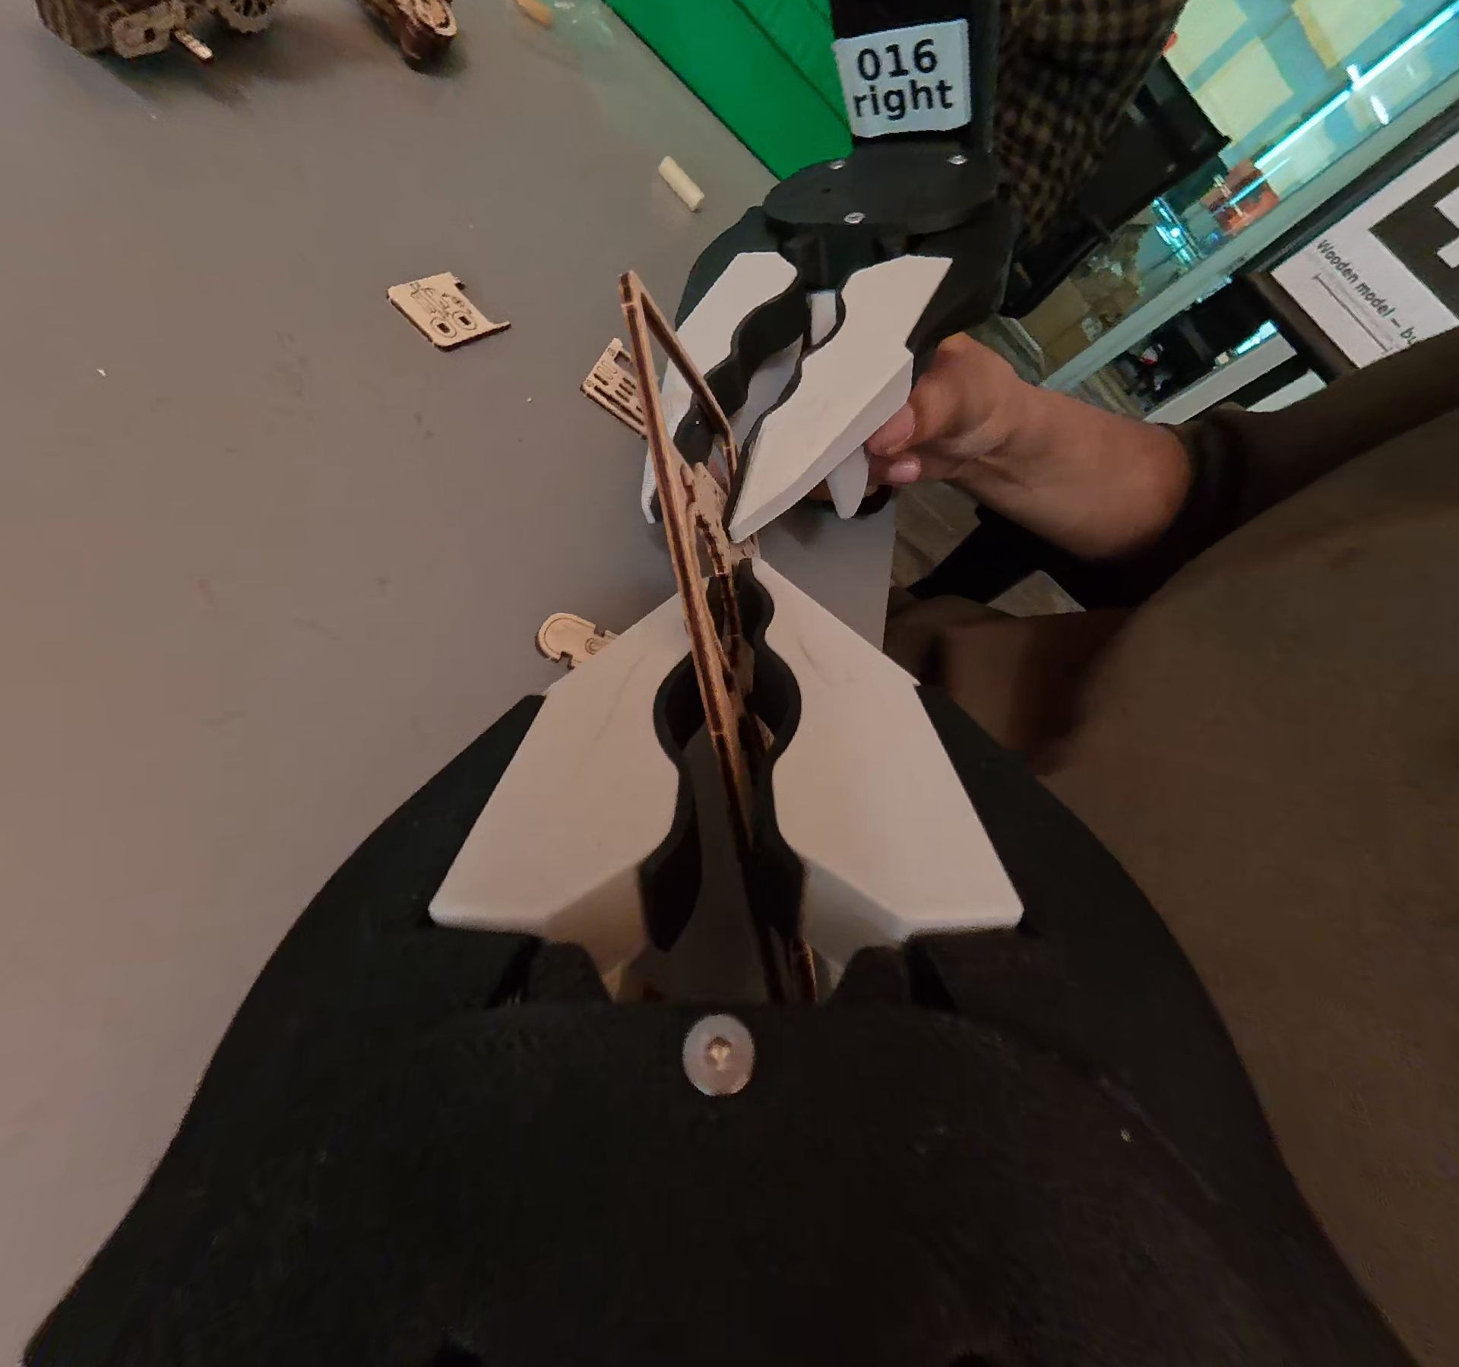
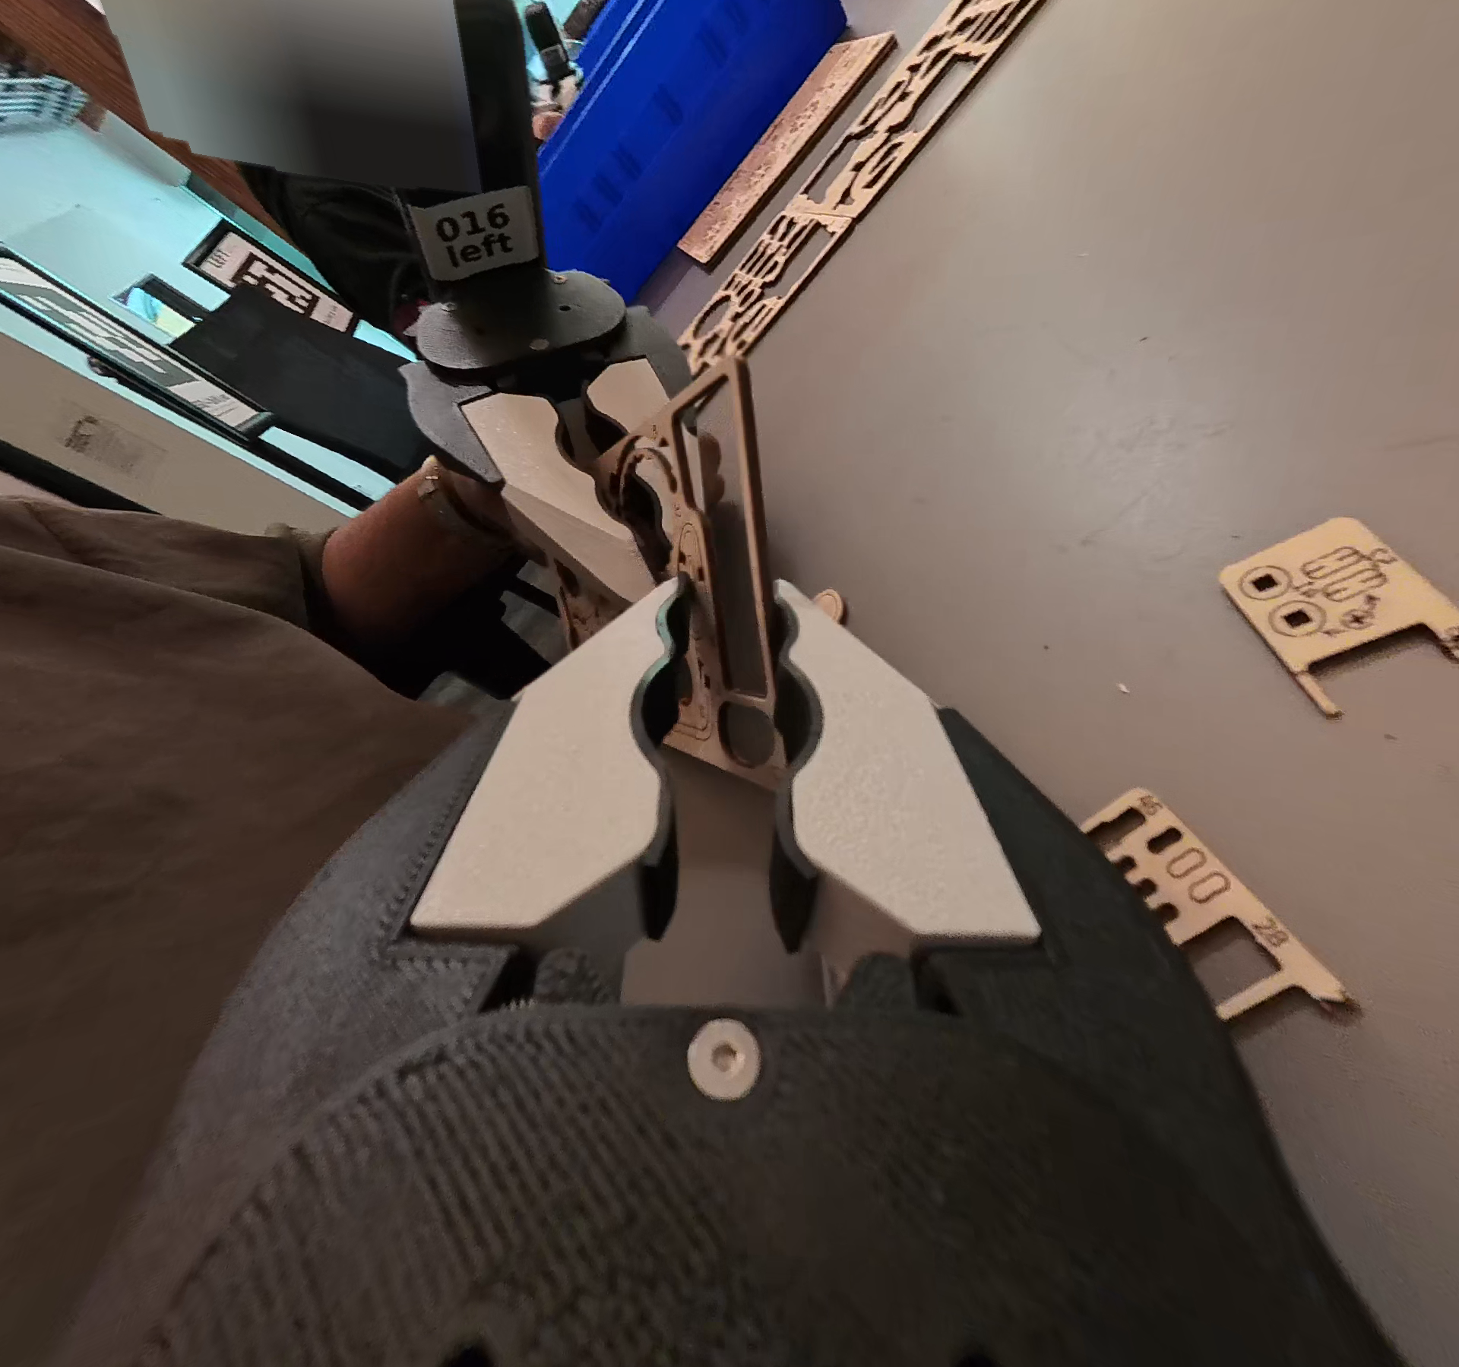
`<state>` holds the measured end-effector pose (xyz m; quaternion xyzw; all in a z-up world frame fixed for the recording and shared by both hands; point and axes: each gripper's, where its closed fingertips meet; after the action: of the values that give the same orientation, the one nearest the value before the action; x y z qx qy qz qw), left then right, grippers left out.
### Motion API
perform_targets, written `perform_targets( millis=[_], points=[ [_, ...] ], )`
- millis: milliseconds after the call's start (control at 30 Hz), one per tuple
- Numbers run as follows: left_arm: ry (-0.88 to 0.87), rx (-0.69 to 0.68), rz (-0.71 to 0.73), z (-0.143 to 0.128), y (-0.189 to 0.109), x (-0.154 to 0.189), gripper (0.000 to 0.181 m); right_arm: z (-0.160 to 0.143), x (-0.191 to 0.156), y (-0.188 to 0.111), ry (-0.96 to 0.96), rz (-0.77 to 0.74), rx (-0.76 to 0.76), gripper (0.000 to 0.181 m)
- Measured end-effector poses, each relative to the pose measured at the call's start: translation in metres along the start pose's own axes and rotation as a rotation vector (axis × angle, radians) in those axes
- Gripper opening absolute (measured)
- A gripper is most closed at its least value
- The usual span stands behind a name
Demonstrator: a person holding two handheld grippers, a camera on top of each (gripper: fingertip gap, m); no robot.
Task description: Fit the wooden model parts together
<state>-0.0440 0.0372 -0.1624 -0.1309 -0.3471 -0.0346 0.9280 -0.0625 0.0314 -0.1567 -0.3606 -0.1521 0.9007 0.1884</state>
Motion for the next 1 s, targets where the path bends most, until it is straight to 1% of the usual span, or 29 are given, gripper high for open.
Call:
perform_targets(
  millis=[133, 167, 233, 333, 400, 567, 700, 833, 867, 933, 1000],
  points=[
    [-0.023, 0.002, 0.012, -0.001, 0.0, -0.004, 0.003, -0.002, 0.006, 0.003, -0.002, -0.046, -0.012, 0.018],
    [-0.025, 0.004, 0.003, -0.001, 0.001, -0.003, 0.003, -0.003, 0.009, 0.005, -0.003, -0.076, -0.02, 0.015],
    [-0.03, 0.001, 0.017, -0.002, 0.0, -0.005, 0.003, -0.002, 0.01, 0.006, -0.017, -0.096, -0.012, 0.015],
    [-0.069, 0.026, -0.003, 0.0, 0.001, -0.005, 0.003, 0.0, 0.011, 0.005, 0.014, -0.073, -0.007, 0.016],
    [-0.066, 0.026, -0.009, 0.002, 0.001, -0.004, 0.003, 0.001, 0.01, 0.004, 0.04, -0.046, -0.007, 0.017],
    [-0.054, 0.026, -0.035, 0.001, -0.002, -0.001, 0.003, 0.003, 0.006, 0.0, 0.031, -0.018, 0.01, 0.019],
    [-0.074, 0.071, -0.068, 0.006, -0.012, 0.0, 0.003, 0.009, 0.007, -0.008, 0.03, -0.004, 0.046, 0.023],
    [-0.097, 0.177, -0.102, 0.022, -0.03, 0.002, 0.003, 0.019, 0.01, -0.017, 0.052, 0.004, 0.103, 0.024],
    [-0.097, 0.211, -0.085, 0.027, -0.037, -0.001, 0.002, 0.021, 0.01, -0.019, 0.064, 0.01, 0.117, 0.024],
    [-0.095, 0.273, 0.003, 0.037, -0.058, -0.013, 0.002, 0.025, 0.012, -0.022, 0.087, 0.017, 0.14, 0.024],
    [-0.123, 0.314, 0.159, 0.041, -0.085, -0.035, 0.002, 0.027, 0.013, -0.024, 0.101, 0.02, 0.149, 0.024]
  ],
)
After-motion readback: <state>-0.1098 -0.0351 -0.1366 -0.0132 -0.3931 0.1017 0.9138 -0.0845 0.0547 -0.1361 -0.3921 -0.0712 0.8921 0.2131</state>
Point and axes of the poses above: each gripper's, where its closed fingertips meet, y out along the fingers, z out of its top, x = y × z across the jaws, and after that the axes turned 13 degrees about -z, right-handed
